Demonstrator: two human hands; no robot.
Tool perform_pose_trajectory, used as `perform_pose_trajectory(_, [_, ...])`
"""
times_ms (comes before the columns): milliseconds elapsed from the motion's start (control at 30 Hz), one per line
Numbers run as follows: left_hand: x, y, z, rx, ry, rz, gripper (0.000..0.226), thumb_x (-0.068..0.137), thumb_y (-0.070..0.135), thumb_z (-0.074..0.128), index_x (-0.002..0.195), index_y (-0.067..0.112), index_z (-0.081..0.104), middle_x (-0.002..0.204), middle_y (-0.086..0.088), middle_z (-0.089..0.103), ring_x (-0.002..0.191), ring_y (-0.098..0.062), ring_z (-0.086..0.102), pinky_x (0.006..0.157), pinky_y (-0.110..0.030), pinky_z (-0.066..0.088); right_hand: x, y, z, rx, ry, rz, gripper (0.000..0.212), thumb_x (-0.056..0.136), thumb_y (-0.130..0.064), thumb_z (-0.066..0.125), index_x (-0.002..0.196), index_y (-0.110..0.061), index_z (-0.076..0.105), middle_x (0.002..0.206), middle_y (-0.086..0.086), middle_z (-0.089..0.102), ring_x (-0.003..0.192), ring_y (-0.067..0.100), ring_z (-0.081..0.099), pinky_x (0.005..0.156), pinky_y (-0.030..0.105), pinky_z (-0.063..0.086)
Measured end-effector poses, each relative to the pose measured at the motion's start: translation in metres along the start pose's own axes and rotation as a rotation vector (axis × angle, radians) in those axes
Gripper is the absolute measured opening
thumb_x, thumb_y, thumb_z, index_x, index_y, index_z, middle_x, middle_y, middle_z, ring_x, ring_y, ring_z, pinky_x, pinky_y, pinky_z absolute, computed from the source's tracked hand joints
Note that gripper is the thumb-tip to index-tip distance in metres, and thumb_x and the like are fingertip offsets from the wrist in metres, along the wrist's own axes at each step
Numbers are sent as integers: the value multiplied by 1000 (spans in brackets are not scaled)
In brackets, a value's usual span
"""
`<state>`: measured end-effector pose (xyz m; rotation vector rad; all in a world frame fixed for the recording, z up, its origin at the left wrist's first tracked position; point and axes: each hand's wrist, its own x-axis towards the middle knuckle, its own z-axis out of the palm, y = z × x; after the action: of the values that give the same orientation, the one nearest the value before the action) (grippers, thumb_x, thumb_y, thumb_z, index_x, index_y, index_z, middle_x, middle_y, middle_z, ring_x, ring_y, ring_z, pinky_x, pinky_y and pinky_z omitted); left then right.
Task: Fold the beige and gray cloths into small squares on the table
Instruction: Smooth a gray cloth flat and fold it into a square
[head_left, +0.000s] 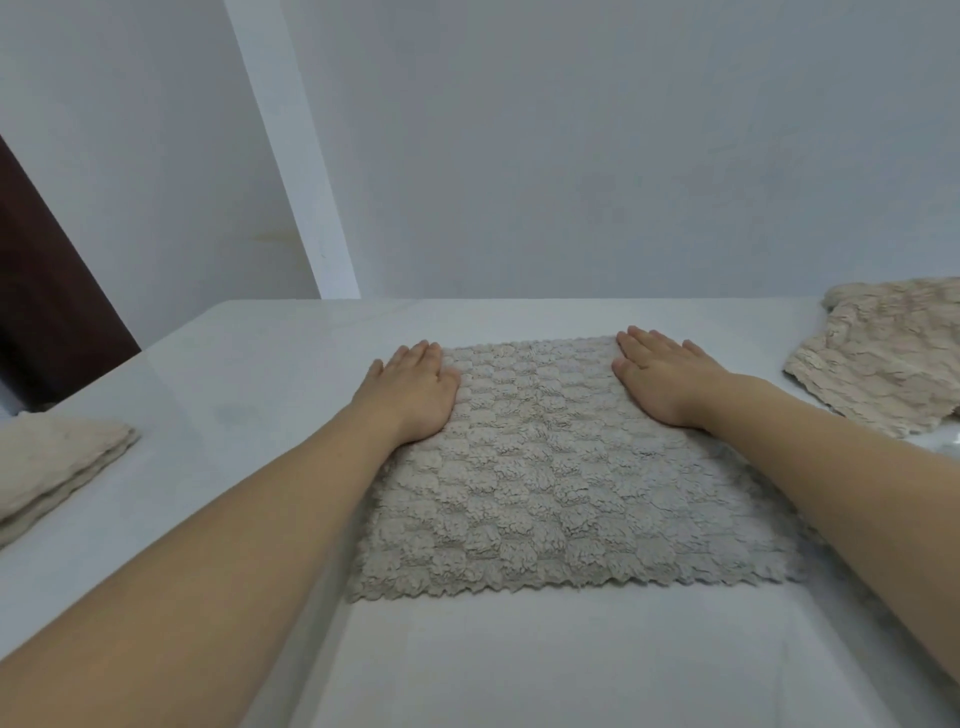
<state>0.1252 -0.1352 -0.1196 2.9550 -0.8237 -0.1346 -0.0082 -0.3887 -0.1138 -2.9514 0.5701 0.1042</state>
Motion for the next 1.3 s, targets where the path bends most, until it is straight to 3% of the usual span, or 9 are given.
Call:
perform_pose_trajectory(133, [-7, 29, -22, 222, 78, -46, 62, 100, 34, 16, 154, 5, 10, 164, -8, 3, 150, -25, -1, 120, -49, -5, -3, -17, -17, -122, -8, 47, 58, 102, -38, 10, 154, -13, 3, 162, 5, -6, 149, 21, -4, 119, 49, -5])
perform_pose_trajectory(267, [-32, 68, 0, 21, 106, 152, 59, 101, 35, 19, 153, 8, 16, 163, -8, 11, 149, -25, 9, 121, -48, 6, -25, -54, -2, -16, 60, -109, 57, 103, -38, 11, 155, -15, 1, 162, 2, -5, 149, 18, -2, 120, 42, -1])
perform_pose_trajectory(533, [-38, 65, 10, -28, 55, 117, 61, 101, 45, 11, 156, 19, 3, 164, 1, -1, 150, -18, -2, 121, -42, -1, -31, -55, 11, 21, 29, -100, 58, 102, -41, 8, 155, -18, 0, 162, -1, -6, 149, 16, -5, 120, 41, -3])
perform_pose_trajectory(800, [-53, -13, 5, -20, 19, 12, 61, 102, 47, 10, 156, 20, 1, 164, 3, -3, 150, -15, -2, 121, -40, -2, -50, -7, 8, 5, 14, 15, 57, 103, -41, 9, 155, -18, 1, 162, -2, -6, 149, 14, -3, 120, 36, -2])
perform_pose_trajectory(967, [-56, -13, 5, -41, 9, 6, 61, 102, 46, 11, 156, 20, 2, 164, 4, -1, 150, -16, -2, 121, -42, -2, -50, -8, 8, -26, 2, 49, 58, 102, -40, 8, 155, -17, 0, 162, -1, -6, 149, 15, -3, 120, 40, -2])
perform_pose_trajectory(1033, [-60, -8, -5, 83, 13, -44, 61, 102, 44, 9, 156, 16, 4, 164, 0, 1, 150, -20, -3, 121, -46, -4, -53, -15, 1, -101, -24, 84, 58, 102, -39, 6, 155, -16, -1, 162, 0, -6, 149, 18, -3, 120, 45, -5])
perform_pose_trajectory(1133, [-76, 22, -24, 366, 240, 20, 62, 102, 39, 10, 154, 6, 6, 163, -11, 0, 150, -28, -7, 119, -50, -7, -65, -38, -13, -208, 46, 79, 59, 101, -37, 8, 154, -12, 1, 162, 4, -4, 149, 23, -5, 118, 50, -8])
perform_pose_trajectory(1200, [-94, 51, -15, 204, 272, 144, 61, 102, 37, 13, 154, 5, 8, 163, -11, 1, 150, -27, -5, 121, -48, -4, -83, -61, -7, -106, 83, -19, 58, 102, -37, 11, 154, -13, 2, 162, 2, -3, 149, 21, -4, 119, 47, -6])
perform_pose_trajectory(1300, [-113, 70, 12, -48, 120, 168, 60, 103, 42, 15, 155, 11, 12, 163, -4, 7, 150, -21, 2, 121, -42, 0, -102, -73, 19, 2, 87, -76, 57, 102, -38, 11, 155, -17, 4, 162, -1, -1, 149, 18, -1, 120, 43, -1])
